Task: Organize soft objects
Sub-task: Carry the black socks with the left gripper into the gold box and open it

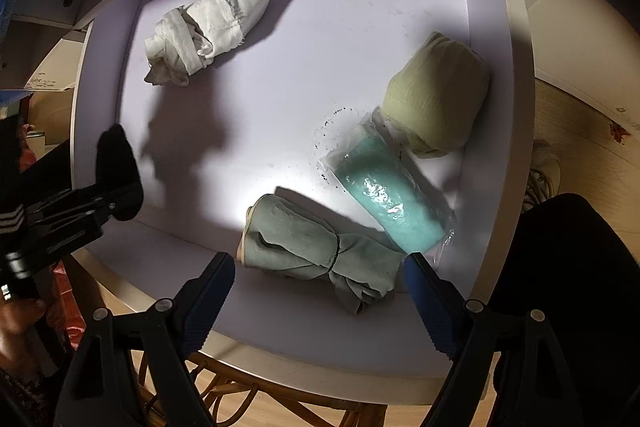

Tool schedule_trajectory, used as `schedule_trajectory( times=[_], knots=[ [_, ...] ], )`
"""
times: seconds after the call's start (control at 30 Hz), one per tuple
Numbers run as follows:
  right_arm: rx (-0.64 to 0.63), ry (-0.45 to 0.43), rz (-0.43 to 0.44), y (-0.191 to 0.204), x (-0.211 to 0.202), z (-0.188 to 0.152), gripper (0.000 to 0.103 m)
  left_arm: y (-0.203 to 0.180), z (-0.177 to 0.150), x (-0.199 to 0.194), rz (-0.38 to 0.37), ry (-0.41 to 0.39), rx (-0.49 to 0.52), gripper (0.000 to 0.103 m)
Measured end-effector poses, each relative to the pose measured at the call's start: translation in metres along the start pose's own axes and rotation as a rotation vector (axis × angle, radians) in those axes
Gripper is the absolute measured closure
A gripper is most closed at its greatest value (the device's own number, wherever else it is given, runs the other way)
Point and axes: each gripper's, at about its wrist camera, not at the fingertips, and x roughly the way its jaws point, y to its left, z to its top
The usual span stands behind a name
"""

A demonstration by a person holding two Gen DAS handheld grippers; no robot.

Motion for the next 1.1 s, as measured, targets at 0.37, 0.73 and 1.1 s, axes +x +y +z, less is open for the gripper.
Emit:
schedule_trajectory(
  times=[0.37,0.73,1.1],
  knots=[
    [-0.004,-0.011,0.01,0.005,-0.004,0.002,0.016,-0.054,-0.009,-0.067,-0.071,-0.104,0.172,0.056],
    [-0.004,-0.02,0.024,0.005,-0.005,0.001,0.016,-0.096,-0.007,-0.177,-0.142,-0.257,0.34,0.056],
    [-0.003,-0.027,0.047,0.008,-0.01,0.001,0.016,-0.137,0.028,-0.259,-0.206,-0.384,0.368,0.056]
  ],
)
